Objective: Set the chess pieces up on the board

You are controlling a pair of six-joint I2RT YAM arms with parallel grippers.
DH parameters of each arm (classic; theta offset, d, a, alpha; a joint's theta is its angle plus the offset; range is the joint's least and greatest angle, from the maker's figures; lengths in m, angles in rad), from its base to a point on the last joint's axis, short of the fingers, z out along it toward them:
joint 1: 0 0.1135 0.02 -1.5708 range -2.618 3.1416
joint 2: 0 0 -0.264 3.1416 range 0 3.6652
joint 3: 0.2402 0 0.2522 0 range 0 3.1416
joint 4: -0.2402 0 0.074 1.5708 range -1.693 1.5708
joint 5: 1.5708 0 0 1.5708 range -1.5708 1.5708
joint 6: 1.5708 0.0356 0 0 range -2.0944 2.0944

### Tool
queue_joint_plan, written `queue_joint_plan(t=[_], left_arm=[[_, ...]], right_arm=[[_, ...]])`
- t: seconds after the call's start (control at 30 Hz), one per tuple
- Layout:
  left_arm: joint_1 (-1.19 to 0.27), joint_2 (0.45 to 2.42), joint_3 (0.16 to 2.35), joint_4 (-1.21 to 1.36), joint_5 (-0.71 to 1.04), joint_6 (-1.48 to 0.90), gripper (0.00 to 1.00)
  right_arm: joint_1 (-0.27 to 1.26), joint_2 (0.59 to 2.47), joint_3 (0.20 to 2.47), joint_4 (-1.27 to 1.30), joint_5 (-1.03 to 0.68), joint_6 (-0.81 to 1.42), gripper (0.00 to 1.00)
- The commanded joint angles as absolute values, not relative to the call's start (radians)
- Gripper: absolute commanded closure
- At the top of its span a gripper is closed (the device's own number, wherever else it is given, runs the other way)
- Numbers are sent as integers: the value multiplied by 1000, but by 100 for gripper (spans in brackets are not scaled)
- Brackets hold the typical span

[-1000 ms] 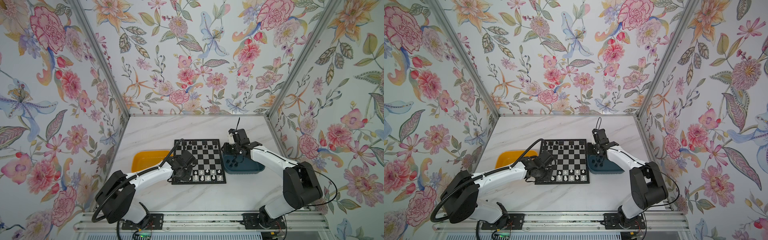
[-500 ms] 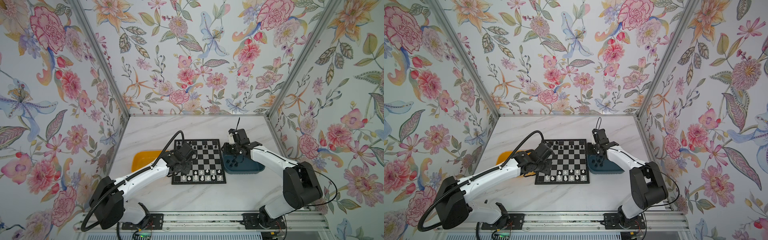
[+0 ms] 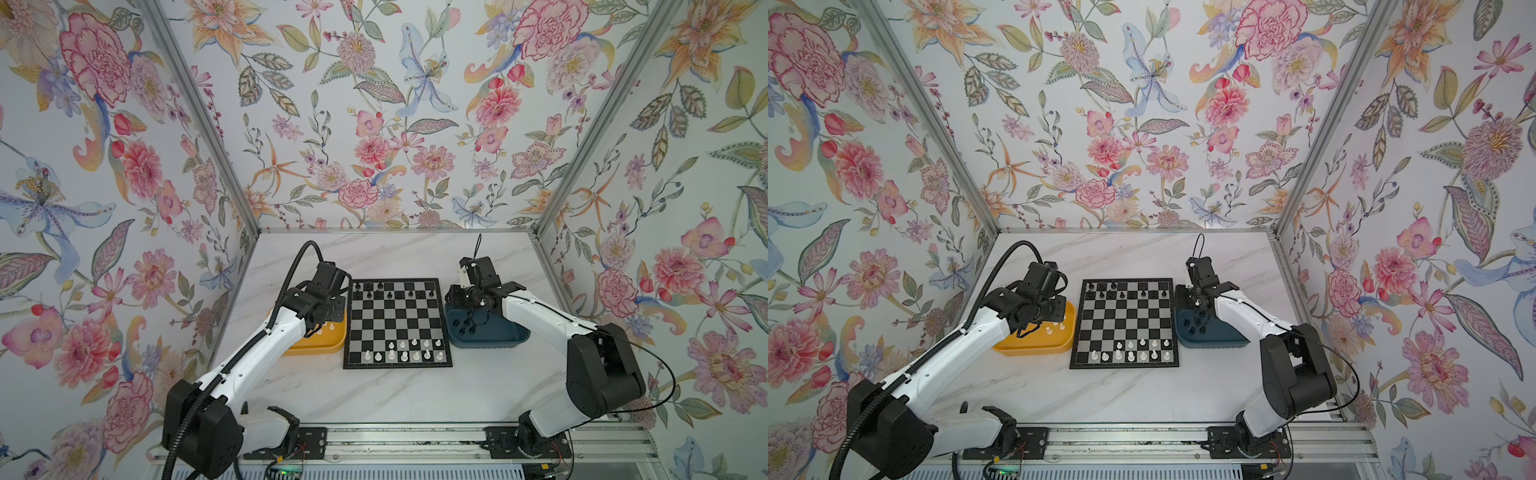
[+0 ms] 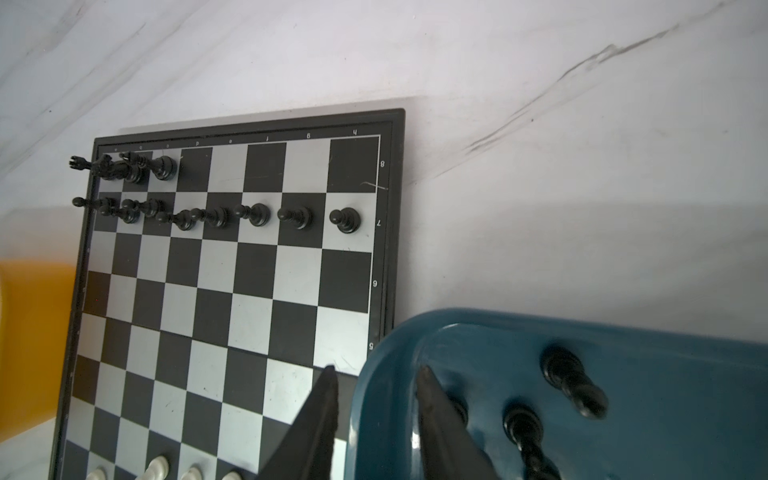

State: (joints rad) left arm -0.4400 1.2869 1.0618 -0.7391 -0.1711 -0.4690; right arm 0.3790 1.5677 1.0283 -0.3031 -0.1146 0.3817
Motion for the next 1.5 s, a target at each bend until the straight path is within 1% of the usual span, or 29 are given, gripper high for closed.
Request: queue_joint_plan(t=[0.0, 0.17, 0.4, 0.57, 0.77, 1.1, 1.47], left_arm=[[-372, 1303, 1013, -733, -159, -419, 77], [-279, 1341, 954, -676, -99, -399, 77], [-215, 1409, 927, -624, -56, -387, 76], [-200, 1454, 911, -592, -41, -388, 75], [-189, 1493, 913, -566, -13, -387, 67], [-185, 1532, 885, -541, 22, -390, 66], [-184, 1554, 871, -534, 37, -391, 70]], right_arm=[[358, 1526, 1060, -337, -96, 371, 66], [338, 1523, 1064, -344, -95, 374, 66], [319, 1549, 1078, -353, -99, 376, 65], [316, 1566, 1082, -352, -101, 377, 65], [315, 1587, 1086, -353, -112, 380, 66], [317, 1601, 1089, -351, -120, 382, 66], [317, 1611, 1092, -348, -123, 382, 66]])
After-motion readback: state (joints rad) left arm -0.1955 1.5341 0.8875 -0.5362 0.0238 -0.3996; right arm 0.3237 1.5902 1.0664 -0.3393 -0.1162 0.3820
